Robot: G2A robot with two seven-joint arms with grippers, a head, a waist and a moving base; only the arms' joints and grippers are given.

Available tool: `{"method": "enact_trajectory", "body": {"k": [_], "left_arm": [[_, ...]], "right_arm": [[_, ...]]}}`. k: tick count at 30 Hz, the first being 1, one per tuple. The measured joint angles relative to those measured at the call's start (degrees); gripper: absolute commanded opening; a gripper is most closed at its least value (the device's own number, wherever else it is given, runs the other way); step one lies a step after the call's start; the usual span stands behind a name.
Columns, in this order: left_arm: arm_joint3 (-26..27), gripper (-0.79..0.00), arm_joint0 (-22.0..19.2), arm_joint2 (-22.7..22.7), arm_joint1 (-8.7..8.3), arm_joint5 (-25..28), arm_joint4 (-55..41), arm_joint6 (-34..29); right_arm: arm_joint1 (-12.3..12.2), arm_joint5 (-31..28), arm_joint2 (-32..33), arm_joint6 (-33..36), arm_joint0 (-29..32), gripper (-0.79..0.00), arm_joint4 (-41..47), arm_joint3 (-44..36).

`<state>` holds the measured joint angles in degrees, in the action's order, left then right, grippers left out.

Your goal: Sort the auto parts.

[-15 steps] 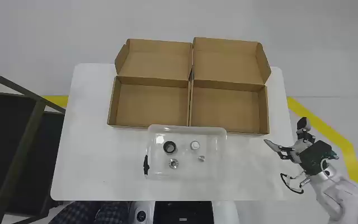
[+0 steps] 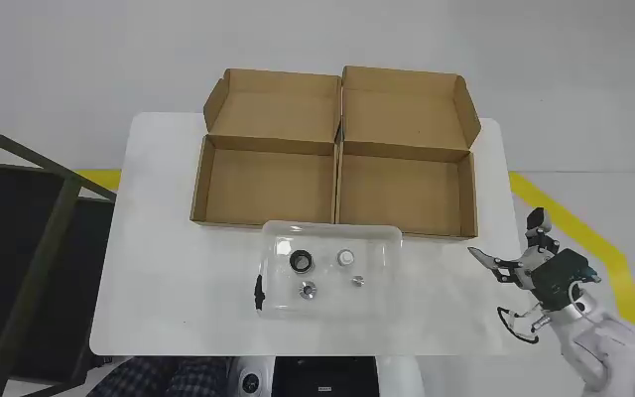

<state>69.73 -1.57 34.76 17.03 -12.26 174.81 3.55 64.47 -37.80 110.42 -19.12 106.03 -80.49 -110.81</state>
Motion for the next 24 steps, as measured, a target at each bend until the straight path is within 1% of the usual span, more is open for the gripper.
{"method": "enact_trajectory", "body": {"k": [7, 10, 13, 19, 24], "left_arm": [[0.0, 0.0, 0.0, 0.0, 0.0, 0.0, 0.0, 0.0], [0.0, 0.0, 0.0, 0.0, 0.0, 0.0, 0.0, 0.0], [0.0, 0.0, 0.0, 0.0, 0.0, 0.0, 0.0, 0.0], [0.0, 0.0, 0.0, 0.0, 0.0, 0.0, 0.0, 0.0], [0.0, 0.0, 0.0, 0.0, 0.0, 0.0, 0.0, 0.0]], "right_arm": [[0.01, -0.06, -0.24, 0.13, -0.06, 0.0, 0.14, -0.18], [-0.11, -2.08, -1.8, 0.17, -0.87, 0.0, 0.59, -1.88], [-0.32, -3.86, -3.35, 0.02, -1.62, 0.0, -2.39, -3.6], [-0.66, -8.44, -8.45, 2.37, -4.09, 0.0, -4.08, -5.54], [-0.78, -11.56, -14.25, 7.57, -7.41, 0.0, -3.41, -5.27]]}}
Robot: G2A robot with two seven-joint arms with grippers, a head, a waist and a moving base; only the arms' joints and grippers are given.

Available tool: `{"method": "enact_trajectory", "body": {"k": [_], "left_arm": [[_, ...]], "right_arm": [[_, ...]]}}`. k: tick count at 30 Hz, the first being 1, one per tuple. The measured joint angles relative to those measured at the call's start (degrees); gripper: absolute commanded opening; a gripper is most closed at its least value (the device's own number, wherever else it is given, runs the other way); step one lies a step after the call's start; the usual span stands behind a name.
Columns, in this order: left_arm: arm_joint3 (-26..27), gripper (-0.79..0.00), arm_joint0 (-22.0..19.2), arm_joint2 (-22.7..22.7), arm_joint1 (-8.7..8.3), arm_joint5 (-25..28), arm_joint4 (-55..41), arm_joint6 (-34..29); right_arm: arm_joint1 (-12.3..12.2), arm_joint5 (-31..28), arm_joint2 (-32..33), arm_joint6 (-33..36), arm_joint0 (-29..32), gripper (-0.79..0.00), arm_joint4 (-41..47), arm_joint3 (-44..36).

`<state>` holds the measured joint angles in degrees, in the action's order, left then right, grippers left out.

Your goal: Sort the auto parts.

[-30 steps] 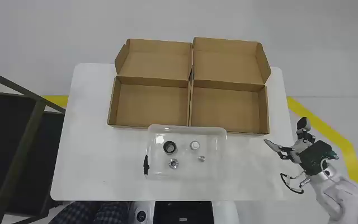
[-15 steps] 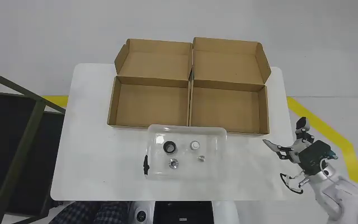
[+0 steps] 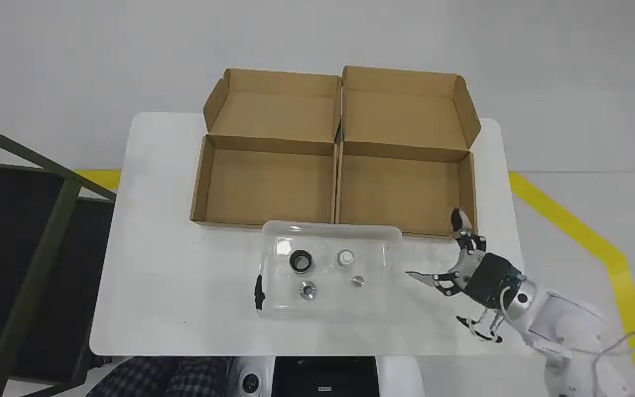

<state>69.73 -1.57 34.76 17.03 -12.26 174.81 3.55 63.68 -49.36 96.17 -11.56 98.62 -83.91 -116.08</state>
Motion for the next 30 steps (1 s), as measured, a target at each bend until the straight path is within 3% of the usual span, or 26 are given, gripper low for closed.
{"method": "enact_trajectory", "body": {"k": [9, 18, 30], "left_arm": [[0.0, 0.0, 0.0, 0.0, 0.0, 0.0, 0.0, 0.0], [0.0, 0.0, 0.0, 0.0, 0.0, 0.0, 0.0, 0.0], [0.0, 0.0, 0.0, 0.0, 0.0, 0.0, 0.0, 0.0]], "right_arm": [[-0.06, -3.23, -9.41, 8.64, -5.69, 0.0, 0.39, 0.01], [0.16, -2.8, -18.14, 14.5, -11.61, 0.0, -3.4, 1.92], [0.33, -2.99, -24.29, 22.59, -16.08, 0.0, -1.85, 4.18]]}}
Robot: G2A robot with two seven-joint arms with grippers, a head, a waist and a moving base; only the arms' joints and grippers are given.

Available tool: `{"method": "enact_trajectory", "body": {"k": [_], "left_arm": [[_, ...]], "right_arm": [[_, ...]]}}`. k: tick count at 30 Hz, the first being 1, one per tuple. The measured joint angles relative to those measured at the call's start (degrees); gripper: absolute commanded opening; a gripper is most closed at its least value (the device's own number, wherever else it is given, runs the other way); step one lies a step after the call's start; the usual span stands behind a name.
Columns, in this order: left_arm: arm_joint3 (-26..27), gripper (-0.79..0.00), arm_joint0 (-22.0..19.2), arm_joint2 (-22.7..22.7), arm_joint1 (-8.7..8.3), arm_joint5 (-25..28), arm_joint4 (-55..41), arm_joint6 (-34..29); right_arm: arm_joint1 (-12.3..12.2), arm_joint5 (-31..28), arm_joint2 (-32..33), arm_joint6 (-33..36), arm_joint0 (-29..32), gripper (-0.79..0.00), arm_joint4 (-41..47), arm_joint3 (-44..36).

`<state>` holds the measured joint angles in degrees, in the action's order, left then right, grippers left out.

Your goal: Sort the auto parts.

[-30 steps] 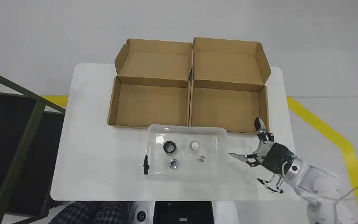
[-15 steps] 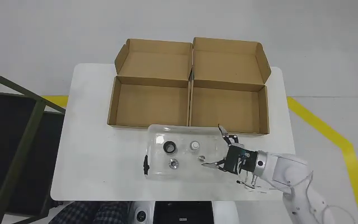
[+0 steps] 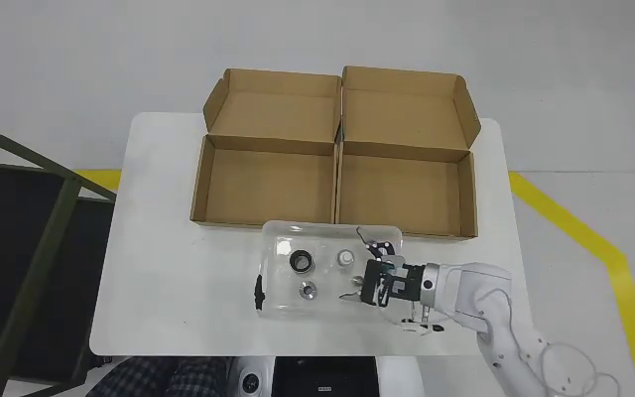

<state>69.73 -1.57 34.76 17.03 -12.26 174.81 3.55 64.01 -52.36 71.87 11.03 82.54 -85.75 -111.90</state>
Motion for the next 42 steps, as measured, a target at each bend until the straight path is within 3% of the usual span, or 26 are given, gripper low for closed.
{"method": "enact_trajectory", "body": {"k": [9, 13, 20, 22, 25, 31, 37, 42], "left_arm": [[0.0, 0.0, 0.0, 0.0, 0.0, 0.0, 0.0, 0.0], [0.0, 0.0, 0.0, 0.0, 0.0, 0.0, 0.0, 0.0], [0.0, 0.0, 0.0, 0.0, 0.0, 0.0, 0.0, 0.0], [0.0, 0.0, 0.0, 0.0, 0.0, 0.0, 0.0, 0.0], [0.0, 0.0, 0.0, 0.0, 0.0, 0.0, 0.0, 0.0], [0.0, 0.0, 0.0, 0.0, 0.0, 0.0, 0.0, 0.0], [0.0, 0.0, 0.0, 0.0, 0.0, 0.0, 0.0, 0.0], [0.0, 0.0, 0.0, 0.0, 0.0, 0.0, 0.0, 0.0]], "right_arm": [[0.02, 1.28, -2.36, 3.27, -2.06, -0.034, 1.21, 2.12], [-0.05, 1.86, -2.92, 4.1, -2.61, -0.148, 1.13, 3.06], [-0.21, 2.86, -3.62, 5.28, -3.28, -0.179, 0.49, 4.44], [-0.25, 3.06, -3.84, 5.31, -3.52, -0.228, 0.49, 4.88], [-0.28, 3.33, -4.28, 5.3, -3.81, -0.394, 0.55, 5.23], [-0.32, 3.74, -5.24, 5.55, -4.57, -0.514, 0.83, 5.63], [-0.44, 4.01, -5.46, 5.65, -5.17, -0.785, 1.48, 5.77], [-0.7, 3.13, -4.93, 5.26, -4.9, -0.785, 3.01, 4.61]]}}
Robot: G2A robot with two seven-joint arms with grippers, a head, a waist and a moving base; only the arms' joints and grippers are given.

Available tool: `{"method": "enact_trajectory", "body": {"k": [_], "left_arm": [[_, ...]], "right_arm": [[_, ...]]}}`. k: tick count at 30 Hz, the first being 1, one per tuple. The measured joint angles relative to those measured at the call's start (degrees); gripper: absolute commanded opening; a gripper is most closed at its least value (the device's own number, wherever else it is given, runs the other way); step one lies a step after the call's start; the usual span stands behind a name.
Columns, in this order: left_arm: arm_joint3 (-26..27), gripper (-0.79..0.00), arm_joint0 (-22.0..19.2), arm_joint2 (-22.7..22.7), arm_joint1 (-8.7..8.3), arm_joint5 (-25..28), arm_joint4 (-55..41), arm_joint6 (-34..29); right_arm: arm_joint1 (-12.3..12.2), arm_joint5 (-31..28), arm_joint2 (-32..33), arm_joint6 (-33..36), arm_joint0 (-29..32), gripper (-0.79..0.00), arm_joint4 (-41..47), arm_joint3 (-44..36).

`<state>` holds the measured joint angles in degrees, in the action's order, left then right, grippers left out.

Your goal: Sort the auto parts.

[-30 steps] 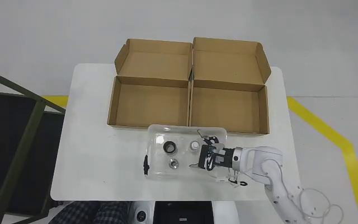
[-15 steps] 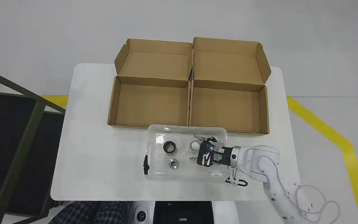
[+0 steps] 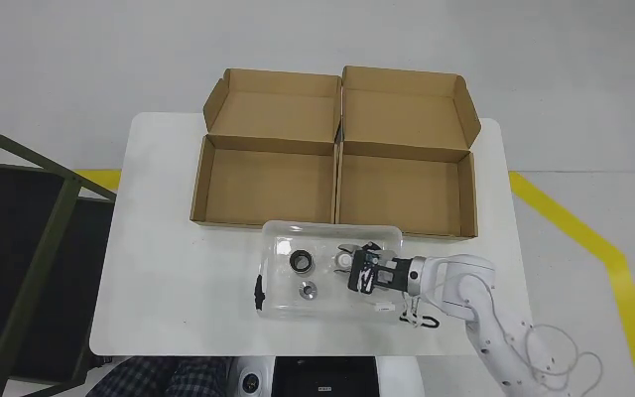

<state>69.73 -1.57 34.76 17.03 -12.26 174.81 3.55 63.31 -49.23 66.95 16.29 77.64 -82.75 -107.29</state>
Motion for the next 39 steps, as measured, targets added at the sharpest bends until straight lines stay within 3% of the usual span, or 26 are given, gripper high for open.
{"method": "enact_trajectory", "body": {"k": [11, 27, 39], "left_arm": [[0.0, 0.0, 0.0, 0.0, 0.0, 0.0, 0.0, 0.0], [0.0, 0.0, 0.0, 0.0, 0.0, 0.0, 0.0, 0.0], [0.0, 0.0, 0.0, 0.0, 0.0, 0.0, 0.0, 0.0]], "right_arm": [[-0.65, -0.46, 3.94, -4.42, 1.89, -0.785, 9.44, -4.33], [-0.85, 4.77, 9.88, -13.43, 5.99, -0.785, 33.64, -9.01], [-1.11, 4.25, 12.94, -13.62, 6.23, -0.785, 47.44, -8.39]]}}
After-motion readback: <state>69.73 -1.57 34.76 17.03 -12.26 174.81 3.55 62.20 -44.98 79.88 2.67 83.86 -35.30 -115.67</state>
